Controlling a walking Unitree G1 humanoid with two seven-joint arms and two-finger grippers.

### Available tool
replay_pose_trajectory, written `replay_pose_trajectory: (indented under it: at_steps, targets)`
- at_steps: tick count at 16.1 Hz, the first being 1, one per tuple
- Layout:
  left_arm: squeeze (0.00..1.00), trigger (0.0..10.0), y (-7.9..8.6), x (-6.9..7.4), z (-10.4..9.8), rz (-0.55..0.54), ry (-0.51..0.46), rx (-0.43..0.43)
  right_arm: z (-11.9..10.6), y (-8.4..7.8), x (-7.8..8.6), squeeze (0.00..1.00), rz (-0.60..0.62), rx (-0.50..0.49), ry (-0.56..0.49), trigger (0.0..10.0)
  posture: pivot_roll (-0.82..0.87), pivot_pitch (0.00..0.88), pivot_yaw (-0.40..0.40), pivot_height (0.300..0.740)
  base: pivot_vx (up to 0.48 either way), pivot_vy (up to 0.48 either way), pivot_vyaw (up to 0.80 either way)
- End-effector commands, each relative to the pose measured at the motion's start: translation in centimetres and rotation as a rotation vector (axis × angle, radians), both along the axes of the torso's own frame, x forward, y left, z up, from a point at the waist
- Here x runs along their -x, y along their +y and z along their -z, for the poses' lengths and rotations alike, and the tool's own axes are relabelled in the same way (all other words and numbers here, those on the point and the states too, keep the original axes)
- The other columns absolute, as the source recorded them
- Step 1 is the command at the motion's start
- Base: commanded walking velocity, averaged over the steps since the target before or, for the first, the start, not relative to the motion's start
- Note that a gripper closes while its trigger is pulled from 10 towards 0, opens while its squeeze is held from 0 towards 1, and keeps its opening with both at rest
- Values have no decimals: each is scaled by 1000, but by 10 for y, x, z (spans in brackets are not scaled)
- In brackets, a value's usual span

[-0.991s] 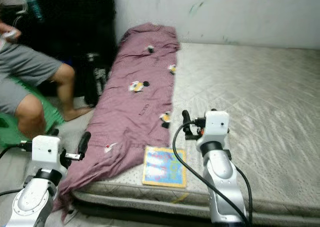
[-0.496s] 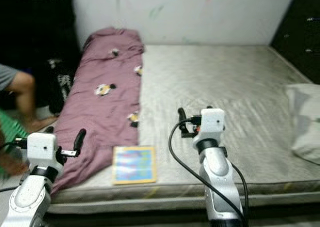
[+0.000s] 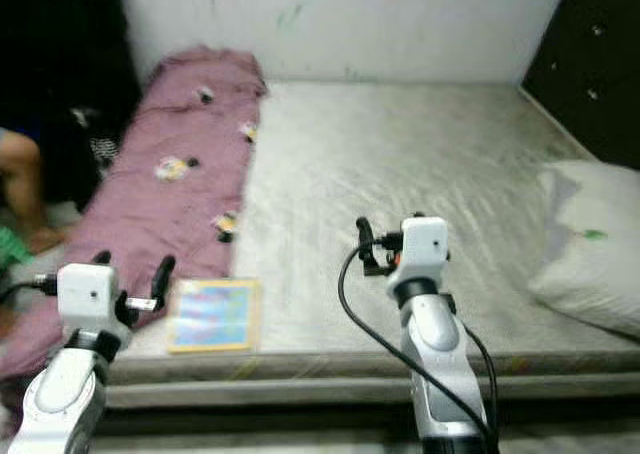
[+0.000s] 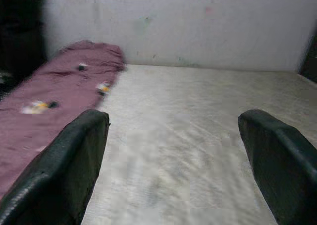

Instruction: Clean up the room

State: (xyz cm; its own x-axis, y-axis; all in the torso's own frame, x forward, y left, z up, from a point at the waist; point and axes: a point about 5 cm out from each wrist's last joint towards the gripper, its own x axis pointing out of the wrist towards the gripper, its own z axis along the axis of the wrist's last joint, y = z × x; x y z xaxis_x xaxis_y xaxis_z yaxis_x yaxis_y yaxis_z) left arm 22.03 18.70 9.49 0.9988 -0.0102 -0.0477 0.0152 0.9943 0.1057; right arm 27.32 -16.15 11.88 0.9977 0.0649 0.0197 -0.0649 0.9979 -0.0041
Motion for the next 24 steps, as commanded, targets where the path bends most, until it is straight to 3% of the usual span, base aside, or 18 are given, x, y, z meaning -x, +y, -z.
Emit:
replay_pose_trajectory:
  at_steps: [1, 2, 4, 9, 12, 21, 24]
  targets:
    - [0, 10000, 1, -1, -3, -12, -20, -11, -5, -9, 0, 0, 45, -4, -28, 10000, -63, 0, -17, 740, 0, 0, 0]
    - [0, 10000, 8, 1, -1, -76, -26, -16, -2, -10, 2, 0, 43, 16, -18, 10000, -55, 0, -26, 740, 0, 0, 0]
    - [0, 10000, 12, 2, 0, -97, -25, 20, 4, -10, 1, 0, 21, 53, -10, 10000, -49, 0, -30, 740, 0, 0, 0]
    - [0, 10000, 9, -8, 3, -57, -19, 44, 13, -11, -5, 0, 32, 45, 15, 10000, -45, 0, -40, 740, 0, 0, 0]
    - [0, 10000, 12, -7, 1, -54, -40, 60, 12, -7, -6, 0, 20, 53, -7, 10000, -45, 0, -36, 740, 0, 0, 0]
    - [0, 10000, 8, -4, 1, -27, -51, 80, 12, -4, -6, 0, -14, 57, -11, 10000, -47, 0, -44, 740, 349, 0, 0]
    - [0, 10000, 10, -3, 5, -56, -12, 75, 12, -5, -5, 0, -12, 56, -5, 10000, -51, 0, -41, 740, 116, 0, 0]
